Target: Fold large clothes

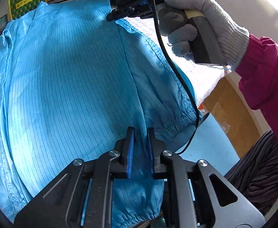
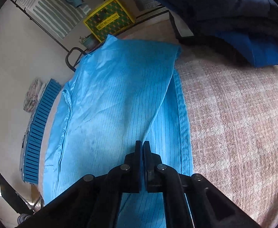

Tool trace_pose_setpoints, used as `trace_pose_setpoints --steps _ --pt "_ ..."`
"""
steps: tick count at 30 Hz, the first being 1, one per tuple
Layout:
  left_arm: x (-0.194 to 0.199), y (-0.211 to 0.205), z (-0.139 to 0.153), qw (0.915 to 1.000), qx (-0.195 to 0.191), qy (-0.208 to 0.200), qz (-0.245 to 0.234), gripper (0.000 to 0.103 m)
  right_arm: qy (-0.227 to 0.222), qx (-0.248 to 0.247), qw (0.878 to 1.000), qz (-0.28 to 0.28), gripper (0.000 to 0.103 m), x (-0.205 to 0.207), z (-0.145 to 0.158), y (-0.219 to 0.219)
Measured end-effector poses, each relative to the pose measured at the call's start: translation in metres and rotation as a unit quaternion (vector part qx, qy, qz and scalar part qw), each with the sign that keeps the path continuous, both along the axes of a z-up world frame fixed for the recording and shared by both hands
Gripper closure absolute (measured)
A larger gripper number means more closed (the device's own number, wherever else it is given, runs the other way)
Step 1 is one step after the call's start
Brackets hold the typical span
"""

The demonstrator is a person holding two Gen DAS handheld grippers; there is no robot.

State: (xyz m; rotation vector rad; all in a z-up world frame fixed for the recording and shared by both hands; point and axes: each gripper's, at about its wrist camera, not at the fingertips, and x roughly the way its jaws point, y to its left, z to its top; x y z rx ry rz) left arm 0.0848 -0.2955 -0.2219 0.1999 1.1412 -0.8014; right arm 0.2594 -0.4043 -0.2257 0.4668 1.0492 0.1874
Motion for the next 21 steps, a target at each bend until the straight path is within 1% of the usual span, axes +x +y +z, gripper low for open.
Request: trace_pose_setpoints --steps 3,4,6,9,11,14,15,16,18,21 --pt "0.001 0.007 0.008 0.9998 -0.018 0.006 -0.003 0.097 -0.002 0.003 1.000 0.003 0.103 0.004 0.001 0.001" --pt "-0.001 0.009 0.010 0.9998 -0.018 0.004 -0.005 0.097 -0.004 0.012 1.000 0.007 0.103 0.006 0.001 0.000" --pt "0.000 0.014 0.011 0.9999 -0.012 0.002 -0.008 0.097 -0.007 0.036 0.999 0.009 0.099 0.010 0.000 -0.004" --pt "0.004 0.020 0.008 0.9999 -0.012 0.011 0.002 0.097 -0.005 0.046 0.999 -0.006 0.098 0.014 -0.004 -0.010" --pt "0.007 0.024 0.006 0.9999 -0.005 0.009 0.011 0.097 -0.002 0.054 0.998 -0.009 0.098 0.016 -0.007 -0.014" --pt "0.012 0.028 0.002 0.9998 0.000 0.012 0.016 0.097 0.000 0.045 0.999 -0.012 0.098 0.017 -0.009 -0.013" --pt "0.013 0.030 0.005 0.9997 -0.008 0.014 0.017 0.102 -0.003 0.039 0.999 -0.013 0.101 0.017 -0.009 -0.012" --pt "0.015 0.032 0.009 0.9995 -0.021 0.018 0.018 0.103 -0.006 0.031 0.999 -0.010 0.103 0.017 -0.008 -0.010" --pt "0.014 0.033 0.021 0.9989 -0.040 0.017 0.019 0.103 -0.013 0.006 1.000 0.001 0.103 0.017 -0.003 -0.004" --pt "0.008 0.025 0.043 0.9977 -0.068 0.002 0.000 0.103 -0.025 -0.011 1.000 0.014 0.103 0.018 0.007 -0.002"
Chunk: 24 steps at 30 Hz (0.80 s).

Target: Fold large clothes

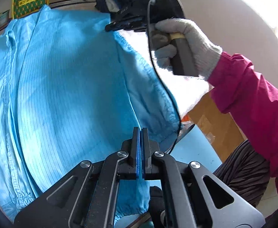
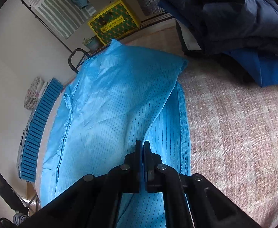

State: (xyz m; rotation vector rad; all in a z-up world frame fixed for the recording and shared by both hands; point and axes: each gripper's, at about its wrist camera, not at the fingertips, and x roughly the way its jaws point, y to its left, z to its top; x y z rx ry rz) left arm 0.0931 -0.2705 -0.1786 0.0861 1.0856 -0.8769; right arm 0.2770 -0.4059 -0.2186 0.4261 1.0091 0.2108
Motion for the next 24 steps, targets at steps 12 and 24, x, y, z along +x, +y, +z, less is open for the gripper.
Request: trace_pose_setpoints --steps 12,24 --pt "-0.009 -0.052 -0.021 0.9975 0.007 0.032 -0.062 0.103 0.009 -0.026 0.999 -0.035 0.103 0.006 -0.008 -0.037" --pt "-0.009 -0.005 0.019 0.9986 -0.019 0.011 -0.048 0.103 0.011 -0.013 1.000 -0.019 0.075 -0.022 0.007 -0.048"
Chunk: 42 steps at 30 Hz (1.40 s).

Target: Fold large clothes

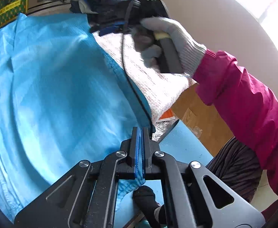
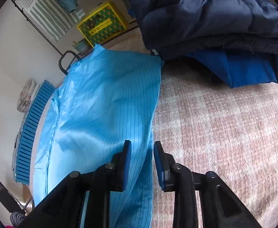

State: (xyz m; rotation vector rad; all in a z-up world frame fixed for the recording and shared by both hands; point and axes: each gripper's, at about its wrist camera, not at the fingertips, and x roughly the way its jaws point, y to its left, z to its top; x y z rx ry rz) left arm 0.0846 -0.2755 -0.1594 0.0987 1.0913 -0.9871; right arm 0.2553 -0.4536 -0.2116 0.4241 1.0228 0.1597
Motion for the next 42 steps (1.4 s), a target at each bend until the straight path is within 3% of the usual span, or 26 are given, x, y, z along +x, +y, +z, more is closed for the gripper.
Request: trace_pose_setpoints --steps 4,6,11,14,16,17,18,24,28,31,33,34,39,42 --pt "0.021 0.047 0.005 0.9979 0.003 -0.016 0.063 0.103 -0.008 0.037 0.999 0.026 0.072 -0.060 0.023 -0.003" --pt "0.038 0.066 -0.004 0.9951 0.006 -0.001 0.099 0.103 -0.003 0.067 0.997 0.042 0.069 -0.096 0.027 0.004" --pt "0.066 0.083 -0.037 0.9895 0.015 0.042 0.138 0.103 0.043 0.102 0.991 0.070 0.069 -0.168 0.000 0.040" --pt "0.067 0.079 -0.052 0.9891 0.030 0.048 0.136 0.103 0.064 0.098 0.989 0.087 0.070 -0.181 -0.017 0.060" --pt "0.063 0.071 -0.056 0.9897 0.039 0.044 0.131 0.103 0.068 0.085 0.990 0.094 0.082 -0.181 -0.024 0.070" --pt "0.060 0.068 -0.056 0.9902 0.041 0.042 0.127 0.103 0.069 0.086 0.990 0.093 0.097 -0.180 -0.026 0.073" --pt "0.059 0.065 -0.055 0.9906 0.042 0.036 0.125 0.103 0.068 0.087 0.990 0.088 0.103 -0.179 -0.026 0.073" --pt "0.048 0.048 -0.054 0.9928 0.053 0.014 0.107 0.103 0.050 0.068 0.995 0.056 0.103 -0.195 -0.007 0.060" --pt "0.046 0.041 -0.055 0.9929 0.062 0.005 0.102 0.103 0.060 0.046 0.997 0.027 0.103 -0.203 -0.012 0.043" --pt "0.047 0.036 -0.041 0.9937 0.047 -0.005 0.102 0.103 0.058 0.061 0.996 0.029 0.097 -0.202 -0.012 0.038" --pt "0.047 0.031 -0.028 0.9946 0.029 -0.015 0.099 0.103 0.035 0.048 0.998 0.015 0.052 -0.209 -0.004 0.028" --pt "0.048 0.026 -0.023 0.9949 0.023 -0.021 0.097 0.103 0.025 0.046 0.999 0.001 0.045 -0.211 -0.001 0.022" --pt "0.069 -0.013 -0.021 0.9959 -0.002 -0.008 0.090 0.103 0.036 0.103 0.994 -0.032 0.046 -0.212 -0.020 -0.001" --pt "0.082 -0.040 -0.029 0.9966 0.003 -0.015 0.081 0.103 0.029 0.128 0.991 -0.034 0.047 -0.208 -0.030 0.010"
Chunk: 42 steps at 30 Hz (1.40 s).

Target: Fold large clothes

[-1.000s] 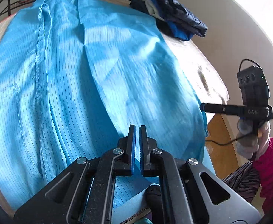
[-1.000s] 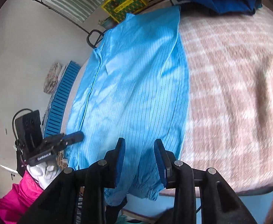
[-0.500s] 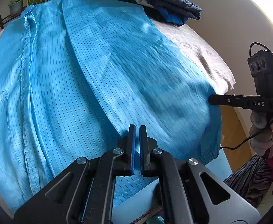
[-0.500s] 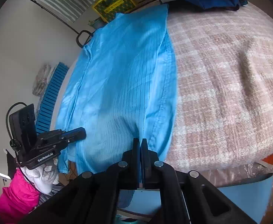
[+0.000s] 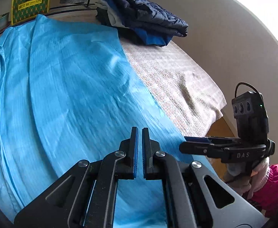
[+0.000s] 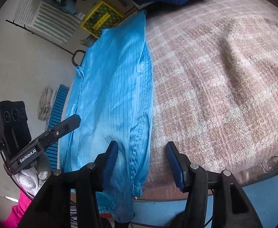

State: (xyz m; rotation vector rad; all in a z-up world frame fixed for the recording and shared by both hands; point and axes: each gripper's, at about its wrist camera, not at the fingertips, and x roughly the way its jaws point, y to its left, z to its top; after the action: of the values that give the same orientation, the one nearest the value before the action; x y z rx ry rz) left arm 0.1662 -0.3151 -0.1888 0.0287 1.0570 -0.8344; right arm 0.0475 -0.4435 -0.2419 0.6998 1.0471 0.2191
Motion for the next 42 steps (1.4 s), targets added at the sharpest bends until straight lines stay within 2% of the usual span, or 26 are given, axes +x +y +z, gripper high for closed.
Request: trace_pose_setpoints --steps 2,4,5,7,8,11,14,17,19,21,23,25,30,32,36,40,42 --pt "0.009 -0.016 -0.012 0.9999 0.008 0.007 -0.002 0.103 -0.006 0.014 1.000 0.002 0.049 0.002 -0.002 0.002" --pt "0.017 -0.027 -0.029 0.9997 0.016 0.019 -0.004 0.103 -0.004 0.028 1.000 0.004 0.062 0.004 -0.007 0.006" --pt "0.019 -0.031 -0.038 0.9994 0.016 0.031 -0.010 0.103 0.000 0.031 0.999 0.009 0.074 0.006 -0.010 0.010" --pt "0.018 -0.038 -0.051 0.9989 0.021 0.038 -0.017 0.103 0.000 0.018 1.000 0.019 0.085 0.007 -0.013 0.019" --pt "0.017 -0.038 -0.051 0.9993 0.015 0.027 -0.019 0.103 0.001 0.011 1.000 0.026 0.092 0.009 -0.013 0.022" --pt "0.018 -0.036 -0.046 0.9990 0.011 0.038 -0.020 0.103 -0.004 -0.010 0.999 0.031 0.101 0.011 -0.008 0.029" --pt "0.021 -0.022 -0.027 0.9999 -0.006 0.012 0.010 0.103 -0.011 -0.022 0.999 0.028 0.102 0.012 0.002 0.030" --pt "0.029 -0.011 -0.021 0.9993 0.000 -0.001 0.038 0.103 -0.018 -0.059 0.997 0.035 0.103 0.015 0.014 0.038" --pt "0.035 -0.006 -0.030 0.9983 0.005 0.009 0.057 0.103 -0.019 -0.090 0.995 0.041 0.103 0.017 0.021 0.046" --pt "0.039 -0.006 -0.050 0.9975 0.019 0.036 0.058 0.103 -0.018 -0.103 0.994 0.043 0.103 0.020 0.024 0.050" --pt "0.035 -0.004 -0.055 0.9984 0.007 0.019 0.053 0.103 -0.014 -0.110 0.993 0.044 0.103 0.021 0.025 0.053" --pt "0.035 -0.001 -0.049 0.9985 0.019 0.025 0.045 0.103 -0.007 -0.122 0.992 0.044 0.103 0.024 0.025 0.056" --pt "0.015 0.041 -0.009 0.9982 -0.022 0.018 0.053 0.103 -0.004 -0.124 0.992 0.034 0.103 0.030 0.028 0.061" --pt "0.003 0.056 -0.003 0.9979 -0.030 0.023 0.052 0.103 -0.006 -0.124 0.992 0.033 0.103 0.031 0.030 0.062" --pt "-0.021 0.063 -0.016 0.9970 -0.034 0.051 0.047 0.103 -0.008 -0.151 0.988 0.036 0.103 0.031 0.033 0.066" --pt "-0.037 0.044 -0.047 0.9978 -0.009 0.055 0.036 0.103 -0.015 -0.166 0.985 0.040 0.103 0.033 0.040 0.075" --pt "-0.041 0.045 -0.051 0.9979 -0.012 0.048 0.043 0.103 -0.017 -0.170 0.984 0.040 0.103 0.034 0.043 0.079"
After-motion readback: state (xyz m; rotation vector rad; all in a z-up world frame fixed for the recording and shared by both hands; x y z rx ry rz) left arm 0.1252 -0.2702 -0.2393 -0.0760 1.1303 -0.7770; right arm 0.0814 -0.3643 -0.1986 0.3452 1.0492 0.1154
